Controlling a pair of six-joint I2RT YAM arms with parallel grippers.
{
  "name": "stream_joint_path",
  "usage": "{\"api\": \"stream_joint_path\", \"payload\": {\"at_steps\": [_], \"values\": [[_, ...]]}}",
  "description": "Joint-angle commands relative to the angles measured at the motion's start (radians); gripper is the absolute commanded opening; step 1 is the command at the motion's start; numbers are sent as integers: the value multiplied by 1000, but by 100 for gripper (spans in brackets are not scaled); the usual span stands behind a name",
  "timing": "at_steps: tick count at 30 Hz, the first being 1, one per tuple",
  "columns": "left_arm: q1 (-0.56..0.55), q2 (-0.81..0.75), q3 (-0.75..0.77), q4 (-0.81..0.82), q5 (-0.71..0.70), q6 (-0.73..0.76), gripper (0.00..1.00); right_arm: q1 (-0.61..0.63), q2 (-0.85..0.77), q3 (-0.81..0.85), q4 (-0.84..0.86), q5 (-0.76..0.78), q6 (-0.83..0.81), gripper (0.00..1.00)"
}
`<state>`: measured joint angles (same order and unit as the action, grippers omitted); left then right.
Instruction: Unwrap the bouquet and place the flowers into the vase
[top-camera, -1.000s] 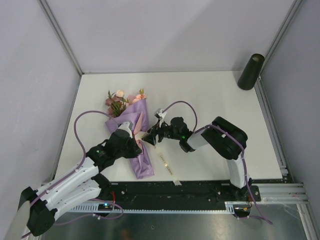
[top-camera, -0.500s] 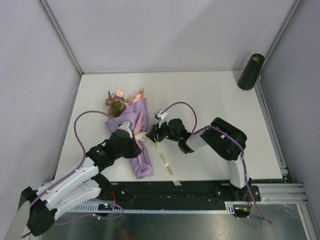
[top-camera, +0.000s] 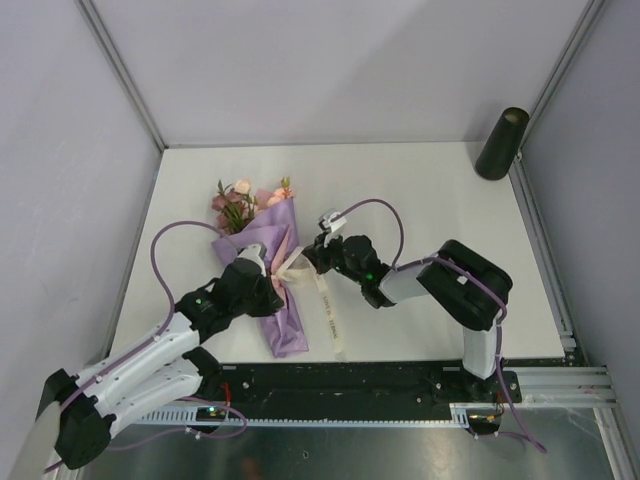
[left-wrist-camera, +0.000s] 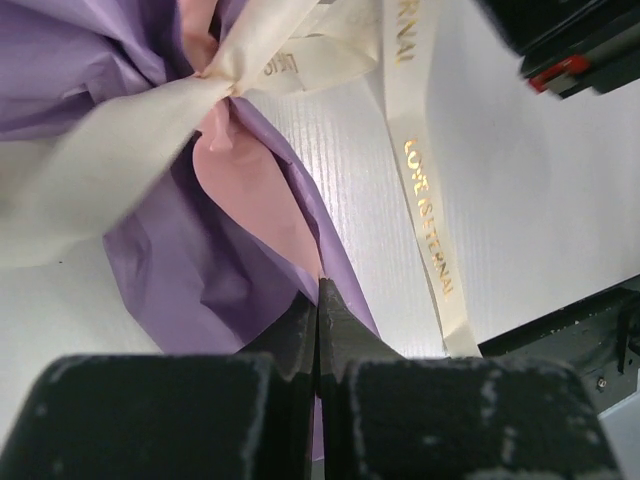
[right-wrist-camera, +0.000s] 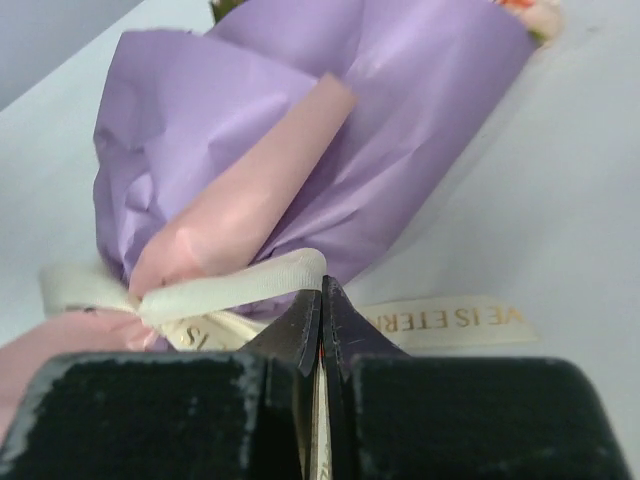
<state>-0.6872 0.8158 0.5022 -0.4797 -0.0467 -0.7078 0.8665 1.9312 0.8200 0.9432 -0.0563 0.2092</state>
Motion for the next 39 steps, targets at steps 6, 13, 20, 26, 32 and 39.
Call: {"api": "stream_joint_path", "payload": {"at_steps": [6,13,20,26,32,39], "values": [[-6,33,-11,27,-30,4,0,-46,-141,-22,-141,351,77,0],[-6,77,15,27,-47,13,0,-243,-315,-22,-396,300,263,0],[-5,118,25,27,-65,16,0,-373,-429,-25,-502,217,282,0],[-5,120,23,28,-76,12,0,-528,-485,-24,-531,179,329,0],[-5,119,25,27,-78,10,0,-630,-501,-15,-565,138,350,0],[-5,112,36,31,-76,9,0,-630,-506,8,-655,63,352,0]]}}
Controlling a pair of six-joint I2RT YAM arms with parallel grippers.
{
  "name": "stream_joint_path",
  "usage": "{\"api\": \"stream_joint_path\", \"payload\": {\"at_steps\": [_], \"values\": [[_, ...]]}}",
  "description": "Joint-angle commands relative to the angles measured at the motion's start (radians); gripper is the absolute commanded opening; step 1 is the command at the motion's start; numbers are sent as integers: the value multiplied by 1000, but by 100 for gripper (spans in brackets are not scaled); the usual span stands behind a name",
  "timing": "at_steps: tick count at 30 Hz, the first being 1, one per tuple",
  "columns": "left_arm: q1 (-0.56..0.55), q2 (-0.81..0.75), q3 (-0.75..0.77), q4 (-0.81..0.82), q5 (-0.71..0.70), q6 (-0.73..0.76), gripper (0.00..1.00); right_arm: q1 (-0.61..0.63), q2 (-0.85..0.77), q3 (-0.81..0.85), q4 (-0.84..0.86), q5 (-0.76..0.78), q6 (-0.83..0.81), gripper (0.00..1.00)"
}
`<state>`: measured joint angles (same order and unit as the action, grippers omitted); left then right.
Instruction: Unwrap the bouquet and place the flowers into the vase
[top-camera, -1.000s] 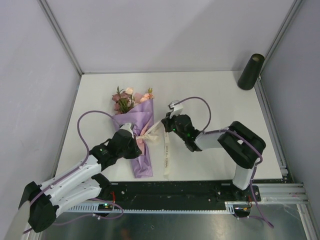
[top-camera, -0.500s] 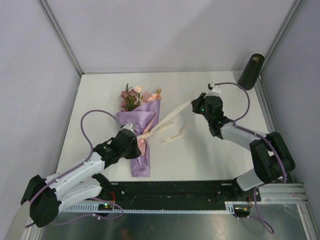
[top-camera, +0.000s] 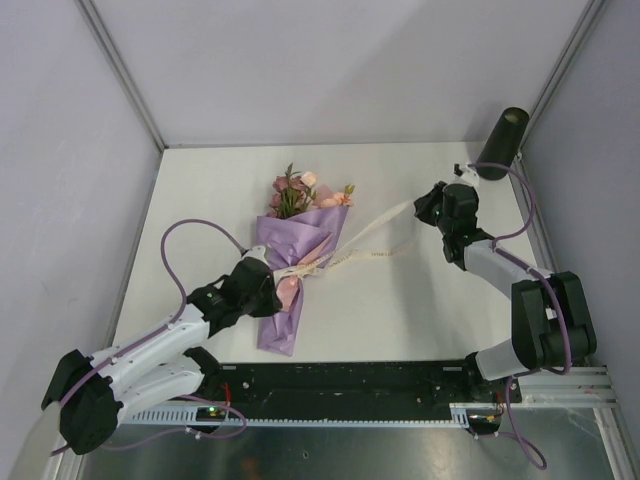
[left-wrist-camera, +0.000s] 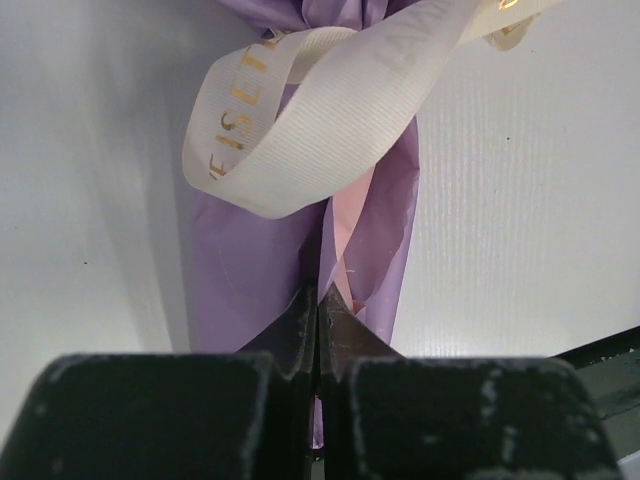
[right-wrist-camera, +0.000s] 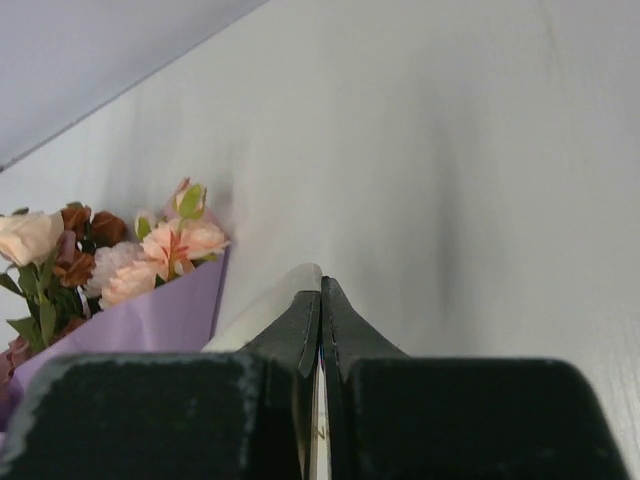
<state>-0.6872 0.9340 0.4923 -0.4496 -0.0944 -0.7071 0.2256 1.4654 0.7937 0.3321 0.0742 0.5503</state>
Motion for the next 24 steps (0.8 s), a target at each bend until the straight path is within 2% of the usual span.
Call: {"api": "stream_joint_path", "payload": {"at_steps": [1,2,5,8,13,17,20,22,24], "values": [[-5,-9,48,2,-28,9,0,20,-46,35,-63,-92,9,2],[-5,-12,49,3,-28,9,0,39,-53,36,-89,-118,6,5],[-5,-16,53,7,-24,9,1,94,-92,37,-169,-162,-17,23],[-6,-23,63,8,-9,19,20,149,-137,38,-243,-181,-32,35],[-5,-56,135,-21,-9,81,55,218,-212,39,-299,-252,-48,45],[-5,-60,254,-98,-46,152,71,243,-239,39,-323,-345,-55,54],[-3,-38,336,-156,-105,207,78,260,-263,38,-358,-360,-54,58],[11,-8,380,-194,-161,224,79,285,-269,37,-348,-363,-67,59],[52,27,409,-223,-156,229,78,318,-266,37,-297,-377,-93,60]]}}
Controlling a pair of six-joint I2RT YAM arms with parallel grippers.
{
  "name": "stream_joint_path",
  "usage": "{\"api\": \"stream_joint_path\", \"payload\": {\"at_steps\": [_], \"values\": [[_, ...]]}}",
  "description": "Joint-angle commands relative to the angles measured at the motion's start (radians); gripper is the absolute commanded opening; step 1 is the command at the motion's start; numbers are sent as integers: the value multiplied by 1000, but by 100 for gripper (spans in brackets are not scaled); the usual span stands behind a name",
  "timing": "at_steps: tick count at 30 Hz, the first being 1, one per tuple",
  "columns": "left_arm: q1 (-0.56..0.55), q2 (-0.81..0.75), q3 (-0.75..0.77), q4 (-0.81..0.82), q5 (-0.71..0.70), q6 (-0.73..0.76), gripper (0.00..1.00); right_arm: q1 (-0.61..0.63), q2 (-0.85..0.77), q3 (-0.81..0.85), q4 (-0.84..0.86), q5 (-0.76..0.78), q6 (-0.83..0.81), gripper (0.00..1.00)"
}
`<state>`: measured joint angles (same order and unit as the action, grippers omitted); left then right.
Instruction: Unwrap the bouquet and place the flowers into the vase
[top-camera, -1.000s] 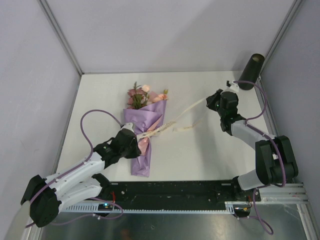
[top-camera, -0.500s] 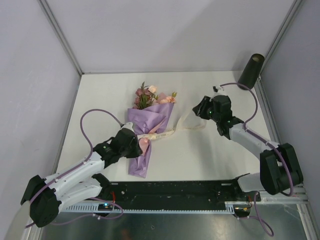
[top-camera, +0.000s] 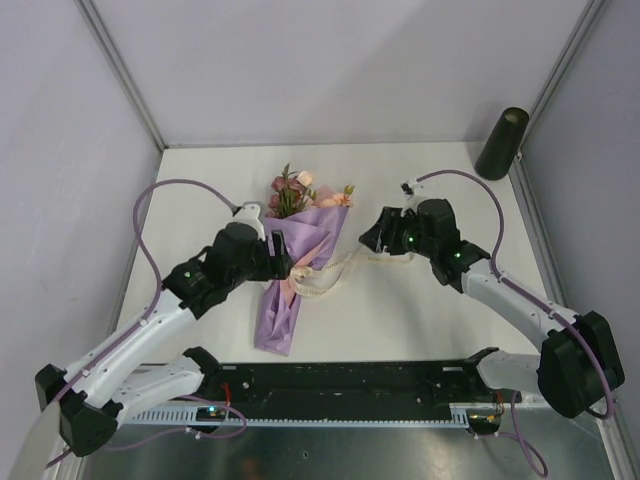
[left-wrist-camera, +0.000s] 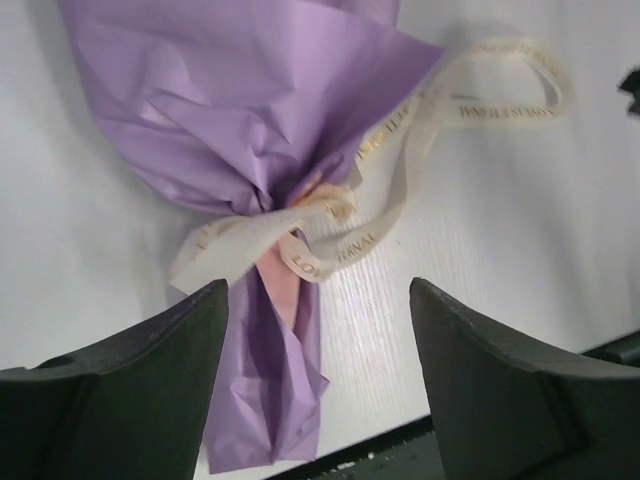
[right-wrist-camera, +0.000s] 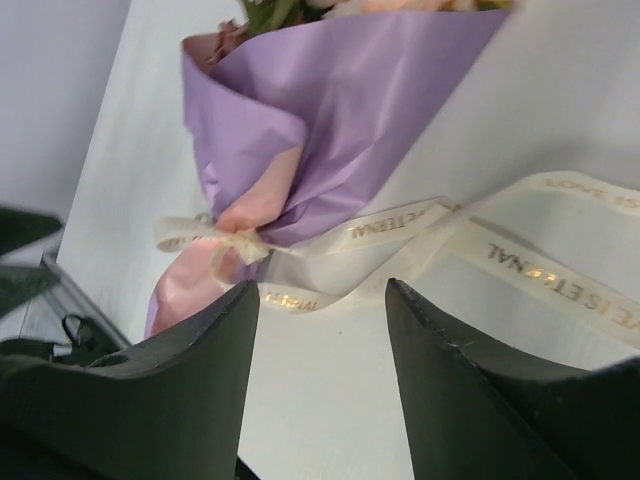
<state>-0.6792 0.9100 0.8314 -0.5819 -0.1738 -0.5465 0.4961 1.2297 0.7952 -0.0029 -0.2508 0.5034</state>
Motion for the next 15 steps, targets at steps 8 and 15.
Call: {"api": "stream_joint_path", "payload": {"at_steps": [8,15], "values": [[218,-14,21,-110,39,-26,73,261,93,36,413,-125,-307,61],[245,-129,-129,-104,130,-117,70,385,291,105,589,-80,-563,62]]}}
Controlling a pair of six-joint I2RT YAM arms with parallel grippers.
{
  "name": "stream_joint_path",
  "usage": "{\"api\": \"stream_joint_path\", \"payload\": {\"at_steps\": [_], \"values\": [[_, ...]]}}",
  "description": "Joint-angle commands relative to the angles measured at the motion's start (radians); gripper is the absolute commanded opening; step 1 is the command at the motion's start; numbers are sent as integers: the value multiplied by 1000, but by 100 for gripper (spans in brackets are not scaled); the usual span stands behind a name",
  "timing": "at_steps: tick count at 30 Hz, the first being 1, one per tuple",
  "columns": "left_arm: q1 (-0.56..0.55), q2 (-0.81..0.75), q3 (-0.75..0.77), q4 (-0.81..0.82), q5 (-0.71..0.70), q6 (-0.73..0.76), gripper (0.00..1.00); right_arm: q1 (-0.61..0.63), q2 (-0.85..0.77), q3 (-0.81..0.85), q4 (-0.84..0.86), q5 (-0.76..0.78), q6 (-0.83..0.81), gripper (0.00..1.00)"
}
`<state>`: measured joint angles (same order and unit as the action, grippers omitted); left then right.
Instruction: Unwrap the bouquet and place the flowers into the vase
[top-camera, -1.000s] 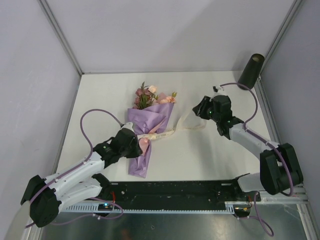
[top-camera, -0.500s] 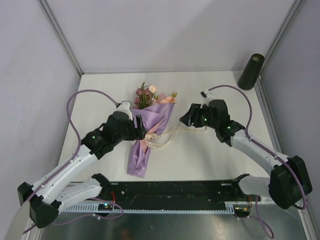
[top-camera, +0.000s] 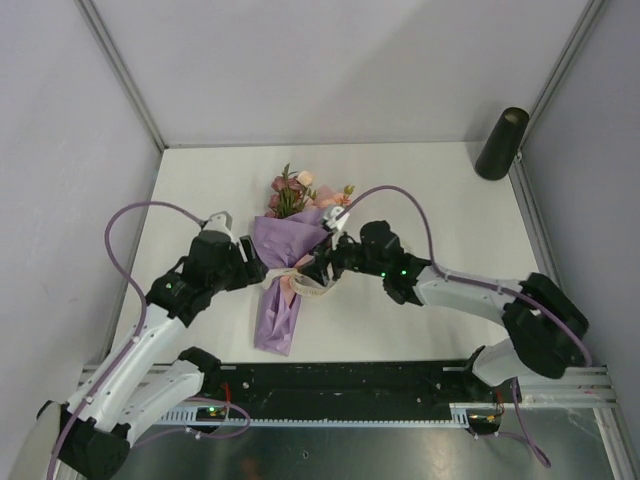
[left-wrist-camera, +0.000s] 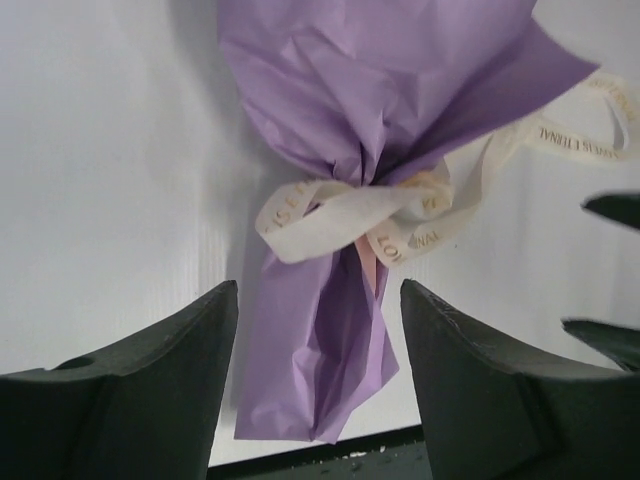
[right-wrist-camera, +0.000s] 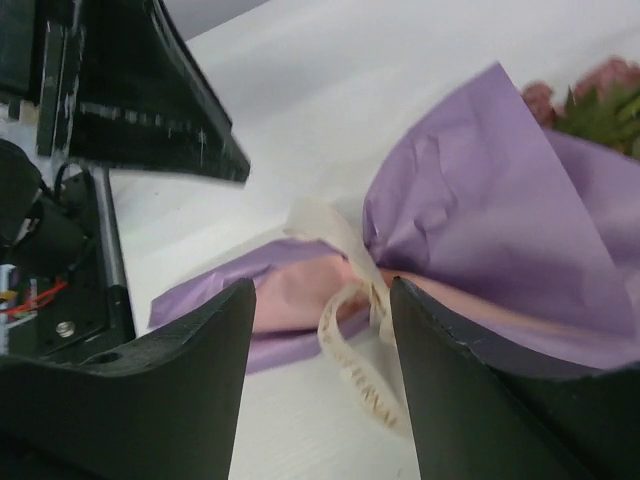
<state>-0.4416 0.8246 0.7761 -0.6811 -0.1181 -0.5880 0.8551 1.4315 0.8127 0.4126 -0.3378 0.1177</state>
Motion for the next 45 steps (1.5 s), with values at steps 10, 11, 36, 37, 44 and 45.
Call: {"api": "stream_joint_path", "payload": {"at_steps": [10,11,36,37,44,45], "values": [[7,-141,-266,50,73,-252,70,41,341,124,434,-146,-264,62],[7,-145,-282,58,75,-261,70,42,359,127,445,-154,-272,61],[7,-137,-408,169,100,-303,69,134,504,179,410,41,-538,52],[7,-136,-411,171,100,-304,69,138,507,186,401,48,-546,51],[7,-131,-417,179,101,-308,69,147,524,203,381,104,-574,47],[7,-130,-417,180,100,-308,69,148,525,205,375,109,-576,47]]}}
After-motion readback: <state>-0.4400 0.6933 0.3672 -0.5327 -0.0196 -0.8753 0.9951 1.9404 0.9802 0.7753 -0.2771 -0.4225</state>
